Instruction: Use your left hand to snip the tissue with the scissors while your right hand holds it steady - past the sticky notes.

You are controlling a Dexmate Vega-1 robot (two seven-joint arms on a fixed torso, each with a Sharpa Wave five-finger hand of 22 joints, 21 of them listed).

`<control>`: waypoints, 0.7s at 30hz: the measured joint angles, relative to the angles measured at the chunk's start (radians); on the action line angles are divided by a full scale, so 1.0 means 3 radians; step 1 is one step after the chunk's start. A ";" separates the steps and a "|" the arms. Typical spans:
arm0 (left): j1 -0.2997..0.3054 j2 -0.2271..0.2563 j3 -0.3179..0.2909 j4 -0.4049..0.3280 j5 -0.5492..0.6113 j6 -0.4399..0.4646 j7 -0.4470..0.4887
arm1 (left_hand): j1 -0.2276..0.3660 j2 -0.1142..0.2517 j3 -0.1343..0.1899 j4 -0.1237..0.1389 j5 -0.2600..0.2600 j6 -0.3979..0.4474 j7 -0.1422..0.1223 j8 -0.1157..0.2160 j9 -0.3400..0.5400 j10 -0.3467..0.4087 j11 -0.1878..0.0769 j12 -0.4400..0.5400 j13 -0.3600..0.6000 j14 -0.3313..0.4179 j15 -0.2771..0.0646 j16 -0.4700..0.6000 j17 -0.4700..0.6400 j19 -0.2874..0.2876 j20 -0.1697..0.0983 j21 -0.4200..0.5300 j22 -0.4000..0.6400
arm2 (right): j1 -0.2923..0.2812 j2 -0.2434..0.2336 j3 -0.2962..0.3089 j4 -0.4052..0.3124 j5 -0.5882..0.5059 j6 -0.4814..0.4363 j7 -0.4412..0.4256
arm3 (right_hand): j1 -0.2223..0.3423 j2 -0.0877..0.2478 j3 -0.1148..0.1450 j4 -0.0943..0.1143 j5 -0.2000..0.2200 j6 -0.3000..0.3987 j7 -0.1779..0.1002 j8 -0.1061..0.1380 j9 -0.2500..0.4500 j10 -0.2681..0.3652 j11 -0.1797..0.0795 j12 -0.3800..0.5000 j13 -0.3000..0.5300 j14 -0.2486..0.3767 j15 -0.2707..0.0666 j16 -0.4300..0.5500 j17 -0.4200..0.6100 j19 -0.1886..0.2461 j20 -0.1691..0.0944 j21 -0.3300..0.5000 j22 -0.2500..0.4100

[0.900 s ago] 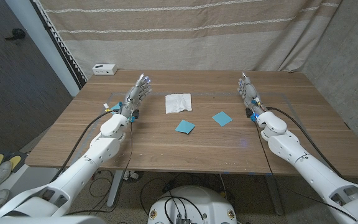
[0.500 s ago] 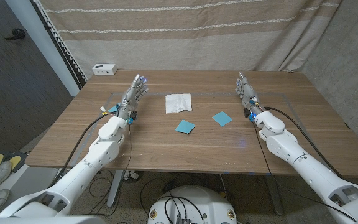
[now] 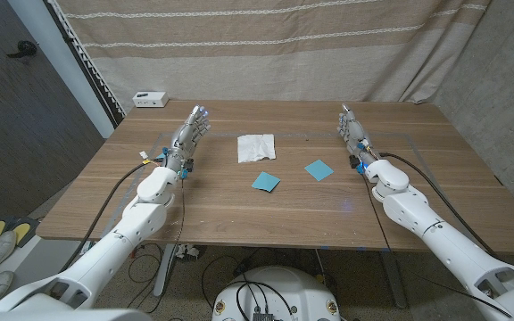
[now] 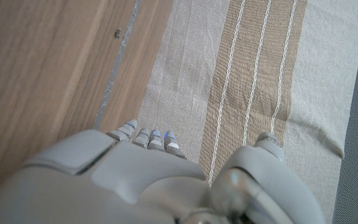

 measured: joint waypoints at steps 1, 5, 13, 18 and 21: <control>0.0007 0.0005 0.0000 -0.0013 0.0021 -0.0004 0.0023 | 0.0000 0.0000 0.0000 0.0000 0.0000 -0.0012 0.0012 -0.0010 0.0000 0.0000 0.0000 0.0000 0.0000 0.0000 0.0000 0.0000 0.0000 0.0000 0.0000 0.0000 0.0000 | -0.0006 -0.0006 0.0000 -0.0009 -0.0001 -0.0001 -0.0002 | 0.0003 0.0003 0.0000 0.0000 0.0000 0.0000 0.0000 0.0000 0.0000 0.0000 0.0000 0.0000 0.0000 0.0000 0.0000 0.0000 0.0000 0.0000 0.0000 0.0000 0.0000; 0.0030 0.0028 -0.0001 -0.0052 0.0070 -0.0007 0.0074 | 0.0000 0.0000 -0.0014 0.0014 0.0000 -0.0096 0.0096 -0.0049 0.0000 0.0000 0.0000 -0.0013 0.0000 -0.0008 0.0007 0.0000 0.0000 0.0000 0.0000 0.0000 0.0000 | -0.0015 -0.0014 0.0000 -0.0021 -0.0014 -0.0007 -0.0016 | 0.0003 0.0003 0.0000 0.0000 0.0000 0.0000 0.0000 0.0000 0.0000 0.0000 0.0000 0.0000 0.0000 0.0000 0.0000 0.0000 0.0000 0.0000 0.0000 0.0000 0.0000; 0.0082 0.0065 -0.0002 -0.0137 0.0250 -0.0010 0.0274 | 0.0061 0.0000 -0.0014 0.0014 0.0000 -0.0125 0.0189 -0.0061 0.0000 -0.0090 -0.0042 -0.0049 0.0013 -0.0119 0.0000 -0.0013 0.0000 -0.0067 0.0005 -0.0014 0.0000 | -0.0018 -0.0026 -0.0001 -0.0027 -0.0027 -0.0012 -0.0016 | 0.0004 0.0004 -0.0024 0.0005 0.0012 0.0054 0.0036 0.0037 0.0000 0.0066 -0.0023 0.0027 0.0000 -0.0013 -0.0013 0.0013 0.0000 0.0000 0.0000 0.0026 0.0000; 0.0116 0.0079 -0.0002 -0.0196 0.0392 -0.0002 0.0460 | 0.0075 -0.0013 -0.0014 0.0014 0.0000 -0.0150 0.0279 -0.0073 0.0000 -0.0126 -0.0042 -0.0063 0.0017 -0.0155 0.0000 -0.0013 0.0000 -0.0090 0.0007 -0.0014 0.0000 | -0.0017 -0.0026 -0.0002 -0.0024 -0.0031 -0.0008 -0.0014 | 0.0021 0.0021 -0.0026 0.0002 0.0025 0.0120 0.0035 0.0049 -0.0005 0.0115 -0.0042 0.0028 0.0000 -0.0018 -0.0043 0.0026 0.0000 0.0013 -0.0013 0.0026 0.0000; 0.0134 0.0083 -0.0001 -0.0233 0.0464 0.0026 0.0548 | 0.0075 -0.0013 -0.0014 0.0014 0.0000 -0.0156 0.0301 -0.0073 -0.0001 -0.0126 -0.0043 -0.0062 0.0017 -0.0155 0.0000 -0.0013 0.0000 -0.0095 0.0013 -0.0013 0.0000 | -0.0020 -0.0033 -0.0001 -0.0024 -0.0031 -0.0005 -0.0011 | 0.0021 0.0021 -0.0026 0.0002 0.0025 0.0120 0.0035 0.0049 -0.0009 0.0115 -0.0042 0.0028 0.0000 -0.0018 -0.0043 0.0026 -0.0003 0.0013 -0.0013 0.0026 0.0000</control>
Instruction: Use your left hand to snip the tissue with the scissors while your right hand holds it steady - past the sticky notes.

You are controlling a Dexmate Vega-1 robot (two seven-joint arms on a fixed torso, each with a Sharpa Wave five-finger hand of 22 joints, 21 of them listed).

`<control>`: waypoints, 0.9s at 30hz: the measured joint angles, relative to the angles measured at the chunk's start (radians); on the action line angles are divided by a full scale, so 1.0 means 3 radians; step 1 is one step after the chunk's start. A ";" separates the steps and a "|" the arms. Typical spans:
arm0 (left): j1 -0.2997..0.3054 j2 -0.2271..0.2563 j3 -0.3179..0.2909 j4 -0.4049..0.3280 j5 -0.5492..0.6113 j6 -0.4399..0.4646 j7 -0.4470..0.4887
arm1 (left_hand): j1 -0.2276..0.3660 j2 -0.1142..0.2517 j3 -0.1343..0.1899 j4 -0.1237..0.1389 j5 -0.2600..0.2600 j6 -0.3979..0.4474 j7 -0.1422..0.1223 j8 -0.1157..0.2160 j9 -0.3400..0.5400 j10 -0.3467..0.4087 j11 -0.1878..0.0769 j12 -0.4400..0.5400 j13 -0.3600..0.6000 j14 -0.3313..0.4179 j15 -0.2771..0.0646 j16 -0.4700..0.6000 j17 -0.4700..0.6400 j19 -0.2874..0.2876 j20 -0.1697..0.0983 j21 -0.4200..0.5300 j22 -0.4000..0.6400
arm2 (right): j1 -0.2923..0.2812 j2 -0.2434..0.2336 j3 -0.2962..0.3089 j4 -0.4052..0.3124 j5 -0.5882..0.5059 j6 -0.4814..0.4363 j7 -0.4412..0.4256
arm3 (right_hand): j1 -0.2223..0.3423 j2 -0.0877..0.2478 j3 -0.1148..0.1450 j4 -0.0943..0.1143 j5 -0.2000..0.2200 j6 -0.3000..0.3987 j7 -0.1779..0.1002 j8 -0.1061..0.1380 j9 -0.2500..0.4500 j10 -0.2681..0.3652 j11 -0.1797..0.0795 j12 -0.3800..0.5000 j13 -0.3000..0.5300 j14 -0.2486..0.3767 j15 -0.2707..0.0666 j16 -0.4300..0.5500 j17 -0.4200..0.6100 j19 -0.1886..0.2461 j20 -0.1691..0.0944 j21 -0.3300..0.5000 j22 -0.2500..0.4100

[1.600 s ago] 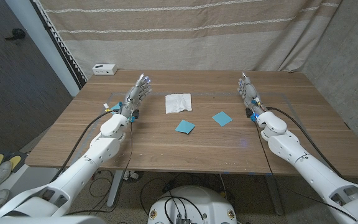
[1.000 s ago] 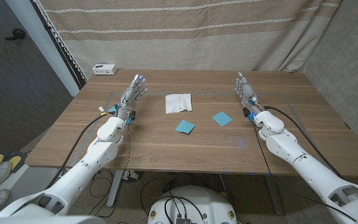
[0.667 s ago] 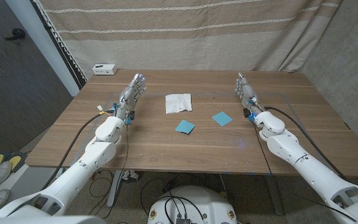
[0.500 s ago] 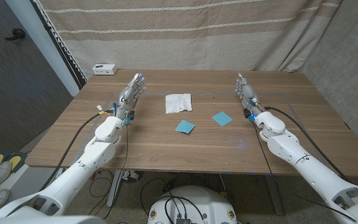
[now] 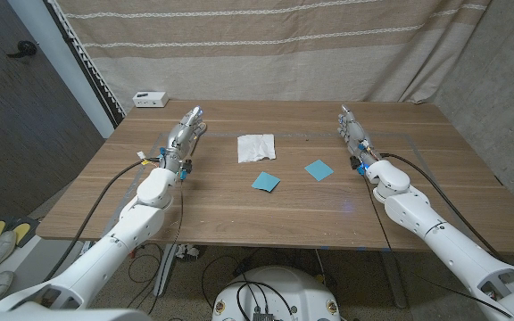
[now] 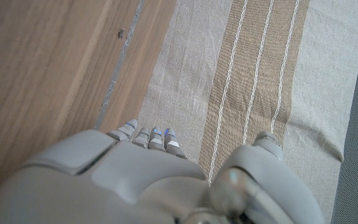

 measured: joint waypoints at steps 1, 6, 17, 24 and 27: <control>0.0003 0.0002 0.0001 -0.0009 0.0038 0.0016 0.0045 | 0.0012 0.0012 0.0000 0.0000 0.0000 -0.0004 0.0004 0.0000 0.0000 -0.0012 -0.0011 0.0000 0.0000 0.0000 0.0000 0.0000 0.0000 0.0000 0.0000 0.0000 0.0000 | -0.0004 -0.0006 0.0003 0.0000 0.0000 0.0000 0.0001 | 0.0000 0.0000 0.0000 0.0000 0.0000 0.0000 0.0000 0.0000 0.0000 0.0000 0.0000 0.0000 0.0000 0.0000 0.0000 0.0000 -0.0003 0.0000 0.0000 0.0000 0.0000; 0.0016 0.0018 0.0022 -0.0064 0.0149 0.0063 0.0160 | 0.0014 0.0011 0.0000 0.0000 0.0000 0.0014 -0.0014 0.0000 0.0000 -0.0017 -0.0017 0.0000 0.0000 0.0000 0.0000 0.0000 0.0000 0.0000 0.0000 0.0000 0.0000 | -0.0014 -0.0020 0.0010 0.0000 0.0005 0.0001 0.0012 | 0.0000 0.0000 0.0000 0.0000 0.0000 0.0000 0.0000 0.0000 0.0000 -0.0004 0.0004 0.0000 0.0000 0.0000 0.0000 0.0000 -0.0006 0.0000 0.0000 0.0000 0.0000; 0.0052 0.0046 0.0053 -0.0197 0.0392 0.0212 0.0417 | 0.0039 0.0012 0.0000 0.0000 0.0022 0.0027 -0.0027 0.0000 0.0000 -0.0017 -0.0017 0.0000 0.0000 -0.0012 0.0012 0.0000 0.0000 -0.0018 -0.0018 0.0000 0.0000 | -0.0029 -0.0076 0.0016 0.0002 0.0004 0.0002 0.0078 | 0.0013 0.0013 -0.0013 -0.0013 0.0013 -0.0013 -0.0013 -0.0014 0.0000 -0.0032 -0.0006 0.0000 0.0000 0.0000 0.0000 0.0000 0.0003 -0.0032 -0.0005 0.0000 0.0000; 0.0072 0.0078 0.0060 -0.0273 0.0527 0.0299 0.0549 | 0.0056 -0.0005 -0.0010 -0.0010 0.0039 -0.0046 -0.0135 -0.0013 0.0000 -0.0078 0.0005 -0.0013 -0.0001 -0.0108 0.0013 -0.0013 0.0000 -0.0054 -0.0007 -0.0013 0.0000 | -0.0015 -0.0094 0.0007 0.0049 -0.0034 0.0047 0.0114 | 0.0030 0.0031 -0.0013 -0.0013 0.0013 -0.0031 -0.0031 -0.0014 0.0000 -0.0032 -0.0006 0.0000 0.0000 0.0000 0.0001 0.0000 0.0003 -0.0049 -0.0023 0.0000 0.0000; 0.0079 0.0095 0.0062 -0.0312 0.0588 0.0331 0.0601 | 0.0071 -0.0019 -0.0010 -0.0010 0.0039 -0.0046 -0.0135 -0.0013 0.0000 -0.0095 -0.0011 -0.0013 -0.0001 -0.0113 0.0018 -0.0013 -0.0001 -0.0060 -0.0012 -0.0013 0.0000 | -0.0007 -0.0095 0.0004 0.0068 -0.0052 0.0079 0.0122 | 0.0030 0.0031 -0.0013 -0.0013 0.0013 -0.0031 -0.0031 -0.0014 0.0000 -0.0044 -0.0018 0.0000 -0.0001 0.0000 0.0000 0.0000 0.0003 -0.0049 -0.0023 0.0000 0.0000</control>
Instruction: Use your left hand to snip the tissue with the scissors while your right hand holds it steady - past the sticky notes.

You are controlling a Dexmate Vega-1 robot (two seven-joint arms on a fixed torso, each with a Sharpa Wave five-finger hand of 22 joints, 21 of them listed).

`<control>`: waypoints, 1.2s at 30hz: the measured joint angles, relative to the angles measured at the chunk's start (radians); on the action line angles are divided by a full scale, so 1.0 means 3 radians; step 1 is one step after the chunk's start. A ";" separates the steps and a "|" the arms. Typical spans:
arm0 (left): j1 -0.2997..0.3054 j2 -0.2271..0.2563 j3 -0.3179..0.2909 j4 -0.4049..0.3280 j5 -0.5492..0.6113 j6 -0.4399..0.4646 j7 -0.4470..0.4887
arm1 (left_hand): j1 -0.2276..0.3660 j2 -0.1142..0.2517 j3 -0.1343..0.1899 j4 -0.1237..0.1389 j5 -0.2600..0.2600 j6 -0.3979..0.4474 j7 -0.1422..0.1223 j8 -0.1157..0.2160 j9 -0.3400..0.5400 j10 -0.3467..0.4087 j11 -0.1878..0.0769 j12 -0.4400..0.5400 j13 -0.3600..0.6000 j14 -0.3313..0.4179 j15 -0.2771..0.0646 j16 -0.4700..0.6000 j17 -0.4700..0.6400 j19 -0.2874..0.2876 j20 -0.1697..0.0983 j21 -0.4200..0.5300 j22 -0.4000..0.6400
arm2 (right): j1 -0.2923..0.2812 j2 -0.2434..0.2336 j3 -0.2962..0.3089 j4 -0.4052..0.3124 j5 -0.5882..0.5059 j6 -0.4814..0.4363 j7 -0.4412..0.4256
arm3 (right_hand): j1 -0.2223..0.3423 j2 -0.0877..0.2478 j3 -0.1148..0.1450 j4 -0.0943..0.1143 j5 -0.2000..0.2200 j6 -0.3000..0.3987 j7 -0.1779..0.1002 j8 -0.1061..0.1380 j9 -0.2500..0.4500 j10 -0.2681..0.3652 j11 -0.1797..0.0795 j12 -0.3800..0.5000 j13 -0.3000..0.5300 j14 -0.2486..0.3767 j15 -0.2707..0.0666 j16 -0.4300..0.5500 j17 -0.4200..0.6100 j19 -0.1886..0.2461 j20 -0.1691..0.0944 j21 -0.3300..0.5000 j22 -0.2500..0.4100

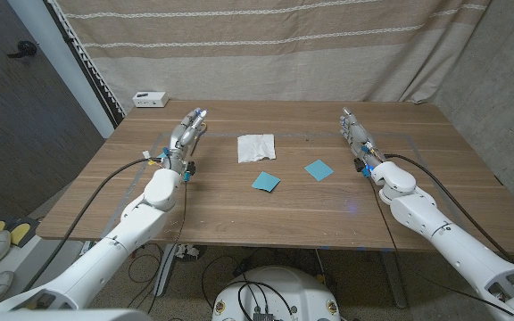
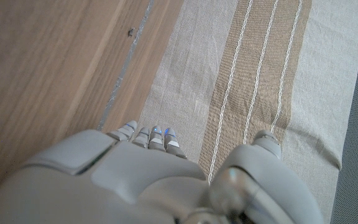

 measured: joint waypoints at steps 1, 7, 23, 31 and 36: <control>0.0002 0.0004 0.0001 -0.0007 0.0017 0.0009 0.0012 | 0.0001 0.0003 0.0000 0.0000 0.0000 0.0000 0.0000 0.0000 0.0000 0.0000 0.0000 0.0000 0.0000 -0.0005 -0.0005 0.0000 0.0000 0.0000 0.0000 0.0000 0.0000 | 0.0002 0.0000 -0.0001 0.0004 -0.0004 0.0006 0.0001 | 0.0000 0.0000 0.0000 0.0000 0.0000 0.0000 0.0000 0.0000 0.0000 0.0000 0.0000 0.0000 0.0000 0.0000 0.0000 0.0000 0.0000 0.0000 0.0000 0.0000 0.0000; 0.0028 0.0063 0.0002 -0.0092 0.0087 0.0078 0.0056 | 0.0016 0.0019 0.0000 0.0000 0.0000 -0.0049 0.0012 0.0000 0.0000 -0.0059 0.0012 0.0000 0.0000 -0.0071 0.0000 0.0000 0.0000 -0.0048 0.0000 -0.0010 0.0000 | 0.0004 -0.0001 -0.0005 0.0020 -0.0040 0.0052 0.0003 | 0.0031 0.0004 0.0000 0.0000 0.0013 0.0000 0.0000 0.0000 0.0000 0.0013 -0.0013 0.0000 0.0000 0.0000 0.0000 0.0000 -0.0009 0.0044 -0.0043 0.0000 0.0000; 0.0091 0.0255 -0.0057 -0.0282 0.0296 0.0281 0.0175 | 0.0029 0.0031 0.0000 0.0000 0.0000 -0.0022 -0.0013 0.0000 0.0000 -0.0059 0.0012 0.0000 0.0000 -0.0071 0.0000 0.0000 0.0000 -0.0065 0.0018 -0.0013 0.0000 | -0.0045 -0.0026 -0.0005 -0.0009 -0.0082 0.0105 -0.0027 | 0.0057 0.0013 -0.0014 -0.0014 0.0037 0.0000 0.0000 0.0000 0.0001 0.0013 -0.0012 0.0000 0.0000 0.0000 0.0000 0.0000 -0.0009 0.0031 -0.0067 0.0000 0.0017; 0.0067 0.0317 -0.0072 -0.0274 0.0396 0.0312 0.0170 | 0.0043 0.0019 0.0001 0.0000 0.0000 -0.0002 -0.0033 0.0015 0.0000 -0.0059 0.0012 0.0000 -0.0001 -0.0089 -0.0018 0.0000 0.0000 -0.0077 0.0006 -0.0013 0.0000 | -0.0073 -0.0043 0.0000 -0.0092 -0.0106 0.0084 -0.0089 | 0.0074 0.0031 -0.0014 -0.0014 0.0037 0.0000 0.0000 0.0000 0.0001 0.0013 -0.0012 0.0000 0.0000 0.0000 0.0000 0.0000 -0.0009 0.0030 -0.0066 0.0000 0.0017; 0.0061 0.0371 -0.0088 -0.0269 0.0445 0.0331 0.0168 | 0.0071 0.0047 0.0001 0.0001 0.0000 0.0008 -0.0043 0.0028 0.0000 -0.0059 0.0012 0.0000 -0.0001 -0.0089 -0.0018 0.0000 0.0000 -0.0077 0.0006 -0.0013 0.0000 | -0.0081 -0.0039 0.0002 -0.0135 -0.0125 0.0066 -0.0139 | 0.0092 0.0013 -0.0014 -0.0014 0.0050 0.0000 0.0000 0.0000 0.0001 0.0013 -0.0012 0.0000 0.0000 0.0000 0.0000 0.0000 -0.0009 0.0031 -0.0066 0.0000 0.0016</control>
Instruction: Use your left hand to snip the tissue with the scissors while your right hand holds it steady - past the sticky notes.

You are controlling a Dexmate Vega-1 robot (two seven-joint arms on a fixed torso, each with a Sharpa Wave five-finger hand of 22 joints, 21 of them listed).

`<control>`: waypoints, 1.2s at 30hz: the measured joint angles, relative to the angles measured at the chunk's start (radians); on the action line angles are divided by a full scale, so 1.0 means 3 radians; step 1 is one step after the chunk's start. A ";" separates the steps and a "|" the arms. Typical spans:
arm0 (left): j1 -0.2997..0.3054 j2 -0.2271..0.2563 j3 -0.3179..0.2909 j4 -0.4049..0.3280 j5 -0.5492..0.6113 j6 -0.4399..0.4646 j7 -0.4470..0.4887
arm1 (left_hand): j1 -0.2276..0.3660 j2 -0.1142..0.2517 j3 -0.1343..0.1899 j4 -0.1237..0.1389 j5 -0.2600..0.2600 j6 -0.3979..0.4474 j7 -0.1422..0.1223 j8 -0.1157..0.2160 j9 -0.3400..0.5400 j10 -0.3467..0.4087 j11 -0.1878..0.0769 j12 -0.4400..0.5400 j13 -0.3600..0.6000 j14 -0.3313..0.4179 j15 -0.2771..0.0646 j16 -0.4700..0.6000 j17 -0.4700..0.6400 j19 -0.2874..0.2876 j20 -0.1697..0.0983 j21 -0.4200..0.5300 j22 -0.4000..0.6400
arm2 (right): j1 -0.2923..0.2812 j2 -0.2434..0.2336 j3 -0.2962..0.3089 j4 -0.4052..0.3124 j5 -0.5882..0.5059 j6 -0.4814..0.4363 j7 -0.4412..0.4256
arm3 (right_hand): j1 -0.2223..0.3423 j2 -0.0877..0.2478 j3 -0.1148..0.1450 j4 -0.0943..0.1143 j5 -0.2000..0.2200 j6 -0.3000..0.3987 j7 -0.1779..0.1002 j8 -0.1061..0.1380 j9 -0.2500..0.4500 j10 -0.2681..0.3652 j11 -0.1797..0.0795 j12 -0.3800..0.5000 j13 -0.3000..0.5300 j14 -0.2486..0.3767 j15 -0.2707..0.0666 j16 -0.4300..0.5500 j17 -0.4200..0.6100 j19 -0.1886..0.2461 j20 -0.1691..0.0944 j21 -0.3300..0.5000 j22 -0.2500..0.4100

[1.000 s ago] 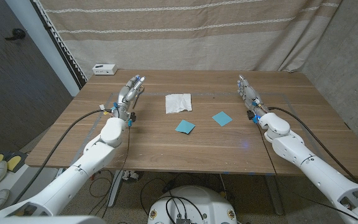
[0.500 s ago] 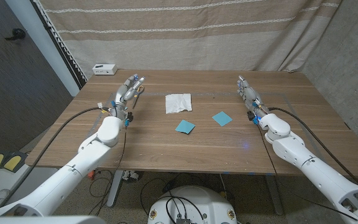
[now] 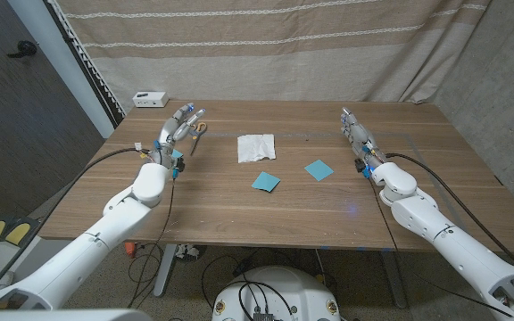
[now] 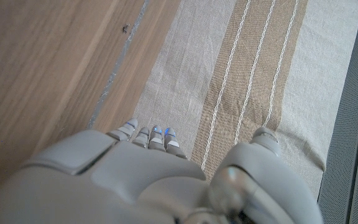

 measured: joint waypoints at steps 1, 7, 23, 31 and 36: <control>0.0000 0.0008 -0.0002 -0.0003 0.0000 0.0000 0.0000 | 0.0022 0.0022 0.0001 -0.0001 0.0000 0.0006 -0.0006 0.0000 0.0000 0.0000 0.0000 0.0000 0.0000 0.0000 0.0000 0.0000 0.0000 0.0000 0.0000 0.0000 0.0000 | 0.0000 0.0000 0.0000 0.0000 -0.0002 0.0000 -0.0003 | 0.0000 0.0000 0.0000 0.0000 0.0000 0.0000 0.0000 0.0000 0.0000 0.0000 0.0000 0.0000 0.0000 0.0000 0.0000 0.0000 0.0000 0.0000 0.0000 0.0000 0.0000; 0.0029 0.0104 -0.0030 -0.0070 0.0064 0.0048 0.0021 | 0.0068 0.0061 0.0028 -0.0028 0.0000 0.0011 -0.0011 0.0000 0.0000 0.0000 0.0000 0.0000 0.0000 0.0000 0.0000 0.0000 0.0000 0.0000 0.0000 0.0000 0.0000 | -0.0010 0.0008 0.0000 -0.0035 -0.0024 -0.0016 -0.0046 | 0.0000 0.0000 -0.0014 -0.0014 0.0000 0.0013 -0.0012 0.0000 0.0000 0.0000 0.0000 0.0000 0.0000 -0.0006 -0.0006 0.0000 0.0000 0.0000 0.0000 0.0000 0.0000; 0.0023 0.0315 -0.0042 -0.0170 0.0358 0.0248 0.0047 | 0.0254 0.0166 0.0126 -0.0078 0.0000 0.0047 -0.0022 0.0000 0.0015 -0.0005 -0.0031 0.0015 0.0000 0.0000 0.0000 0.0000 0.0000 0.0000 0.0000 0.0014 0.0000 | -0.0042 0.0002 -0.0007 -0.0136 -0.0074 -0.0055 -0.0117 | 0.0000 0.0000 -0.0014 -0.0014 0.0013 0.0012 -0.0012 0.0000 0.0000 0.0018 -0.0018 0.0000 0.0000 -0.0006 -0.0006 0.0000 0.0001 -0.0013 0.0013 0.0000 -0.0001; -0.0081 0.0397 0.0012 -0.0039 0.0454 0.0172 -0.0040 | 0.0323 0.0174 0.0149 -0.0101 0.0000 0.0034 -0.0035 0.0000 0.0015 -0.0005 -0.0031 0.0015 0.0000 0.0000 0.0000 0.0016 0.0000 0.0000 0.0000 0.0014 -0.0008 | -0.0044 -0.0005 -0.0015 -0.0184 -0.0108 -0.0106 -0.0172 | 0.0000 0.0000 -0.0014 -0.0014 0.0013 0.0012 -0.0012 0.0000 0.0000 0.0018 -0.0018 0.0000 0.0000 -0.0006 -0.0006 0.0000 0.0001 -0.0013 0.0013 0.0000 -0.0001; -0.0149 0.0439 0.0047 0.0032 0.0543 0.0075 -0.0133 | 0.0401 0.0177 0.0168 -0.0120 0.0000 0.0042 -0.0043 0.0000 0.0015 0.0008 -0.0080 0.0027 -0.0001 0.0000 0.0000 0.0016 0.0000 0.0001 0.0000 0.0014 -0.0008 | -0.0042 -0.0004 -0.0028 -0.0212 -0.0130 -0.0132 -0.0203 | 0.0000 0.0000 -0.0015 -0.0015 0.0013 0.0012 -0.0012 0.0000 0.0000 0.0031 -0.0005 0.0000 0.0000 -0.0006 -0.0006 0.0000 0.0001 -0.0013 0.0013 0.0000 -0.0001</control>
